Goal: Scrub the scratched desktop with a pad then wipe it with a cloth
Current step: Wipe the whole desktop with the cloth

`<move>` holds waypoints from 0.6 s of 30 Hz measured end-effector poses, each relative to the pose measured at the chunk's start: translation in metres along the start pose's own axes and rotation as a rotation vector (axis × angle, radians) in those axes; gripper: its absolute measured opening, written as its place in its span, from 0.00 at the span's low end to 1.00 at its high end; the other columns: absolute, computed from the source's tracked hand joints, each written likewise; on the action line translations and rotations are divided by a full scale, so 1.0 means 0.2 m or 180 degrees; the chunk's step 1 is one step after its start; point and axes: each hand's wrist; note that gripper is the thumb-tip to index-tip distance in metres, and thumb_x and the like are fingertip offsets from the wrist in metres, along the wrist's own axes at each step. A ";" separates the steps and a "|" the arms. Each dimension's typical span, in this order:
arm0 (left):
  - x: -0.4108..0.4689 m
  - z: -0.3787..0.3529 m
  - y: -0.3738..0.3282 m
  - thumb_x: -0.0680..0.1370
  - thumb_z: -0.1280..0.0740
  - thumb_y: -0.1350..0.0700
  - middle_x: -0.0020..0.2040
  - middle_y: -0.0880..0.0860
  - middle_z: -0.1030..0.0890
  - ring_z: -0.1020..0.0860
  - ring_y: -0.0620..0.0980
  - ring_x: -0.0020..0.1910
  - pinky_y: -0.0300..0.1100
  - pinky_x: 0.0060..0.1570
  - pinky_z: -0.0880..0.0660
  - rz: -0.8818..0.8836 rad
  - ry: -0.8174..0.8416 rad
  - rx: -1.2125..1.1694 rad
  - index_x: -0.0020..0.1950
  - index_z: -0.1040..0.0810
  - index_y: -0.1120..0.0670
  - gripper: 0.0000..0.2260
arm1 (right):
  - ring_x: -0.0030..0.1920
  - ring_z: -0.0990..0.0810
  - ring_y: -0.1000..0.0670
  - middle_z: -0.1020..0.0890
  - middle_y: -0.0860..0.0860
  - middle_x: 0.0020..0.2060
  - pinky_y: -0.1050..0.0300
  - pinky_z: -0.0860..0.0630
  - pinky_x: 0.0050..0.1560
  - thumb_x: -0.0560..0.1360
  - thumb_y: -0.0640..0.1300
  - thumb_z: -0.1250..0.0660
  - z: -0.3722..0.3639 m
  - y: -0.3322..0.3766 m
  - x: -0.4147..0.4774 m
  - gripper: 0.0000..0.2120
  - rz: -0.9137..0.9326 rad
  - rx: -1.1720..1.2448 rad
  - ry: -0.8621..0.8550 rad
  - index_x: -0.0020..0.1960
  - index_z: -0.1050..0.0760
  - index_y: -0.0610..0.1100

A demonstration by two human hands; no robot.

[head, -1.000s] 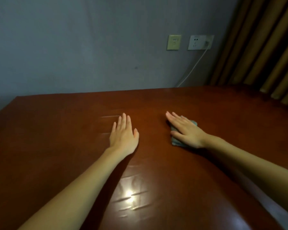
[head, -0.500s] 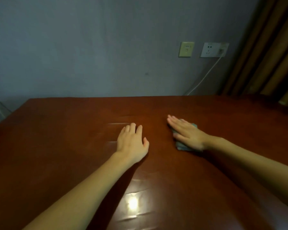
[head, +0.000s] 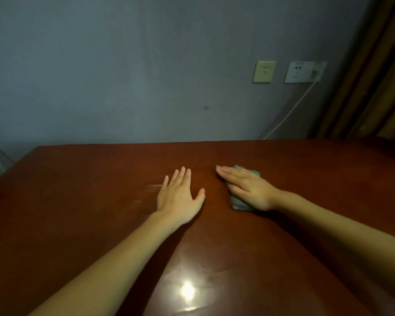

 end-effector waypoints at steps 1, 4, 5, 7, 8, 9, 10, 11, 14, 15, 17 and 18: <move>0.03 0.00 0.01 0.80 0.52 0.38 0.79 0.51 0.55 0.56 0.47 0.78 0.46 0.76 0.58 0.0001 0.0009 0.0040 0.79 0.54 0.53 0.32 | 0.76 0.49 0.56 0.48 0.54 0.77 0.67 0.60 0.71 0.82 0.52 0.53 0.02 -0.07 -0.03 0.25 -0.0043 0.0024 0.0010 0.77 0.51 0.49; 0.06 -0.04 0.01 0.80 0.54 0.37 0.79 0.50 0.56 0.58 0.47 0.77 0.47 0.76 0.59 -0.0033 -0.0055 0.0057 0.79 0.55 0.51 0.32 | 0.76 0.50 0.54 0.49 0.52 0.77 0.61 0.58 0.73 0.83 0.50 0.52 0.06 -0.26 0.02 0.24 -0.0619 -0.0032 0.0057 0.77 0.52 0.47; 0.06 -0.04 0.01 0.80 0.54 0.36 0.79 0.49 0.57 0.58 0.47 0.77 0.47 0.76 0.59 -0.0031 -0.0081 0.0035 0.79 0.55 0.51 0.32 | 0.77 0.50 0.53 0.49 0.50 0.77 0.59 0.57 0.74 0.83 0.49 0.52 0.07 -0.31 0.09 0.25 -0.0850 -0.0076 0.0076 0.78 0.52 0.46; 0.06 -0.05 0.02 0.80 0.54 0.36 0.79 0.49 0.56 0.58 0.47 0.77 0.46 0.76 0.59 -0.0022 -0.0151 -0.0008 0.79 0.55 0.51 0.32 | 0.77 0.50 0.50 0.49 0.48 0.77 0.55 0.54 0.75 0.83 0.50 0.53 0.07 -0.37 0.26 0.25 -0.1218 -0.0173 0.0061 0.78 0.52 0.44; 0.06 -0.05 0.02 0.80 0.54 0.36 0.79 0.49 0.55 0.57 0.47 0.77 0.47 0.76 0.58 -0.0020 -0.0184 -0.0025 0.79 0.54 0.51 0.32 | 0.77 0.49 0.49 0.48 0.47 0.77 0.53 0.53 0.75 0.83 0.51 0.54 0.05 -0.38 0.36 0.26 -0.1343 -0.0201 0.0031 0.78 0.51 0.43; 0.06 -0.05 0.02 0.80 0.53 0.36 0.79 0.48 0.55 0.57 0.46 0.77 0.47 0.76 0.58 -0.0015 -0.0207 -0.0046 0.79 0.53 0.51 0.32 | 0.77 0.48 0.48 0.47 0.46 0.77 0.53 0.52 0.75 0.83 0.52 0.54 0.03 -0.37 0.46 0.26 -0.1408 -0.0200 0.0008 0.78 0.50 0.42; 0.05 -0.05 0.02 0.80 0.53 0.36 0.79 0.48 0.54 0.56 0.46 0.77 0.47 0.76 0.57 -0.0014 -0.0214 -0.0063 0.79 0.53 0.51 0.32 | 0.76 0.46 0.47 0.46 0.45 0.77 0.52 0.51 0.75 0.83 0.53 0.54 0.01 -0.34 0.56 0.26 -0.1416 -0.0171 -0.0002 0.77 0.49 0.42; 0.05 -0.05 0.02 0.80 0.52 0.37 0.79 0.48 0.54 0.56 0.46 0.77 0.47 0.76 0.57 -0.0018 -0.0216 -0.0072 0.79 0.53 0.51 0.32 | 0.76 0.45 0.46 0.45 0.44 0.77 0.52 0.50 0.75 0.83 0.52 0.53 0.00 -0.28 0.65 0.26 -0.1357 -0.0130 -0.0002 0.77 0.48 0.41; 0.05 -0.04 0.02 0.80 0.52 0.37 0.79 0.49 0.53 0.56 0.46 0.78 0.47 0.76 0.57 -0.0013 -0.0222 -0.0112 0.79 0.52 0.51 0.32 | 0.75 0.43 0.46 0.42 0.44 0.76 0.54 0.49 0.74 0.83 0.49 0.51 -0.04 -0.04 0.76 0.25 -0.0862 -0.0066 -0.0005 0.77 0.46 0.42; 0.05 -0.04 0.02 0.80 0.51 0.37 0.79 0.49 0.53 0.56 0.46 0.78 0.47 0.76 0.57 -0.0013 -0.0239 -0.0113 0.79 0.52 0.51 0.32 | 0.76 0.43 0.47 0.42 0.45 0.76 0.57 0.50 0.73 0.83 0.48 0.50 -0.06 0.02 0.73 0.24 -0.0622 -0.0091 -0.0032 0.77 0.45 0.42; 0.05 -0.04 0.02 0.80 0.52 0.38 0.79 0.49 0.53 0.56 0.46 0.78 0.46 0.76 0.57 -0.0028 -0.0262 -0.0115 0.79 0.51 0.51 0.32 | 0.76 0.45 0.50 0.43 0.47 0.76 0.61 0.54 0.72 0.83 0.47 0.49 -0.07 0.02 0.61 0.24 -0.0084 -0.0060 -0.0075 0.77 0.46 0.43; 0.05 -0.05 0.02 0.80 0.52 0.38 0.79 0.49 0.53 0.56 0.46 0.78 0.46 0.76 0.57 -0.0040 -0.0267 -0.0123 0.79 0.52 0.51 0.31 | 0.76 0.45 0.52 0.43 0.49 0.76 0.64 0.55 0.72 0.83 0.46 0.48 -0.06 -0.02 0.53 0.24 0.0104 -0.0011 -0.0059 0.77 0.46 0.44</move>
Point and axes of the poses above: each hand's wrist, its own x-axis towards the middle knuckle, its own z-axis out of the back of the hand, y = z × x
